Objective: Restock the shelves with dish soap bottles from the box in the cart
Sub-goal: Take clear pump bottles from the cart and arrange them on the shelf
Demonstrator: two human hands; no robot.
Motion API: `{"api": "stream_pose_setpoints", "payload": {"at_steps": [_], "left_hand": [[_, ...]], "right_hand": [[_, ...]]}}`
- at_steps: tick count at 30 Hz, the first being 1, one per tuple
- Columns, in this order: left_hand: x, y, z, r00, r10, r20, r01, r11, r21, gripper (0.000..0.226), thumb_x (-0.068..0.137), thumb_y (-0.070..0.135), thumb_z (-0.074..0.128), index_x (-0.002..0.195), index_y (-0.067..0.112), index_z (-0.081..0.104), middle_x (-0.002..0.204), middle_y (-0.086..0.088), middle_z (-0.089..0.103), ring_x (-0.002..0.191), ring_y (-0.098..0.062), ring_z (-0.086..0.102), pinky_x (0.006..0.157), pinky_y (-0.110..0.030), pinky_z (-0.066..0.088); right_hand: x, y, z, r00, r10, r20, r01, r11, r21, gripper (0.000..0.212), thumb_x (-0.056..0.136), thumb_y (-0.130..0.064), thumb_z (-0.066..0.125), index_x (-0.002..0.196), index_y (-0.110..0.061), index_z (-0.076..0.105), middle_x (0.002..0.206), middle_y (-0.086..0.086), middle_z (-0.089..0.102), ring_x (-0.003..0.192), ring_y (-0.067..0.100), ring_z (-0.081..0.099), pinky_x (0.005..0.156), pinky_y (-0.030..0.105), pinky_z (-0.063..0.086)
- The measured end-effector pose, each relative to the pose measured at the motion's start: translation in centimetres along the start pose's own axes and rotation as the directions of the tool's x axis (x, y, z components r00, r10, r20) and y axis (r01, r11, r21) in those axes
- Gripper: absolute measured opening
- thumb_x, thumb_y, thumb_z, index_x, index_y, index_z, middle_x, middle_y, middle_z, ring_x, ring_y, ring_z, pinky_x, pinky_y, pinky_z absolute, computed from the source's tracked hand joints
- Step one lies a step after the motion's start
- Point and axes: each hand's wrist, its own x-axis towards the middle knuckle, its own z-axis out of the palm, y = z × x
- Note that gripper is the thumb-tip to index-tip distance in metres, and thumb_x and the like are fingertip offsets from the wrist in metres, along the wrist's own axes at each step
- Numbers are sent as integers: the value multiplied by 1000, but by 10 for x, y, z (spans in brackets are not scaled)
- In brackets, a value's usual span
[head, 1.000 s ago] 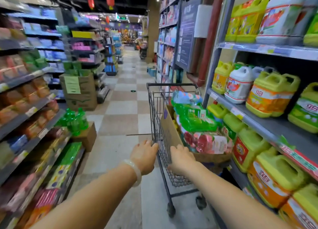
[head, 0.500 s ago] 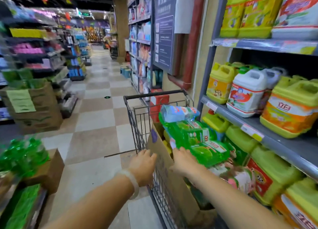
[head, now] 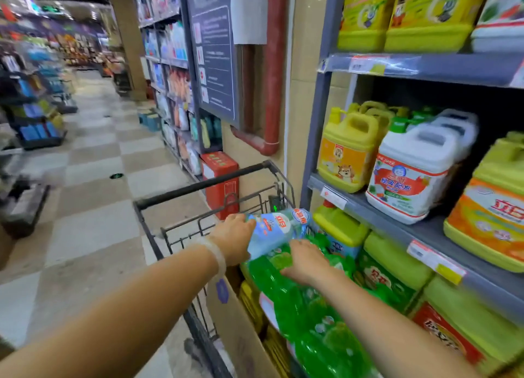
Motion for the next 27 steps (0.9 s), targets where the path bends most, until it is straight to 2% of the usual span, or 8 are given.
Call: {"api": "stream_pose_setpoints", "payload": {"at_steps": [5, 10, 12, 15, 17, 19, 23, 27], "left_hand": [[75, -7, -7, 990, 135, 36, -133, 990, -50, 66, 83, 38, 65, 133, 5, 39, 132, -15, 45, 124, -33, 44, 100, -38, 38], [130, -34, 0, 942, 211, 259, -188, 976, -110, 75, 79, 48, 69, 129, 1, 41, 134, -16, 48, 122, -30, 48, 95, -32, 41], [144, -48, 6, 882, 295, 367, -238, 952, -194, 60, 85, 41, 65, 127, 2, 49, 130, -13, 55, 112, -23, 55, 85, -18, 44], [160, -64, 15, 764, 462, 451, -293, 871, -395, 40, 90, 36, 61, 125, 18, 58, 126, -1, 60, 112, -16, 56, 88, -11, 45], [168, -76, 23, 713, 484, 507, -216, 840, -498, 27, 91, 36, 58, 116, 27, 55, 111, 11, 55, 99, -10, 53, 63, -1, 46], [173, -82, 31, 667, 470, 579, -72, 813, -578, 26, 87, 38, 63, 110, 28, 54, 104, 6, 55, 89, -12, 56, 47, -8, 47], [181, -86, 50, 649, 467, 601, 68, 751, -657, 55, 71, 47, 77, 115, 17, 62, 105, -2, 67, 74, -15, 64, 45, -23, 51], [178, -93, 54, 679, 493, 544, 114, 662, -741, 42, 69, 39, 80, 104, 19, 67, 81, 2, 69, 62, -13, 63, 49, -22, 49]], "right_hand": [[41, 6, 10, 991, 122, 49, -129, 969, 213, 70, 84, -39, 65, 140, -8, 36, 144, 14, 41, 133, 28, 40, 109, 32, 34], [76, -11, 8, 953, 300, 48, -282, 816, 505, 48, 94, -39, 50, 133, -11, 48, 138, 10, 51, 126, 25, 49, 93, 26, 39], [92, -25, 11, 910, 400, 108, -367, 656, 659, 50, 94, -43, 50, 131, -9, 50, 128, 12, 57, 114, 23, 56, 82, 27, 47], [109, -45, 20, 810, 499, 308, -469, 237, 851, 49, 84, -51, 60, 115, -13, 52, 113, 7, 61, 91, 22, 59, 69, 31, 52], [118, -53, 22, 776, 505, 378, -493, 112, 863, 35, 84, -47, 63, 101, -18, 54, 94, 1, 63, 75, 15, 60, 60, 28, 52], [119, -59, 19, 757, 504, 416, -515, 67, 855, 29, 85, -44, 63, 93, -17, 56, 78, -2, 60, 63, 10, 56, 47, 21, 49], [123, -64, 20, 736, 517, 437, -458, -96, 884, 23, 85, -34, 66, 78, -15, 55, 59, -3, 65, 47, 11, 60, 39, 21, 45], [126, -69, 32, 757, 555, 344, -274, -208, 939, 15, 80, -16, 72, 88, -6, 64, 56, 2, 70, 46, 13, 66, 41, 23, 51]]}}
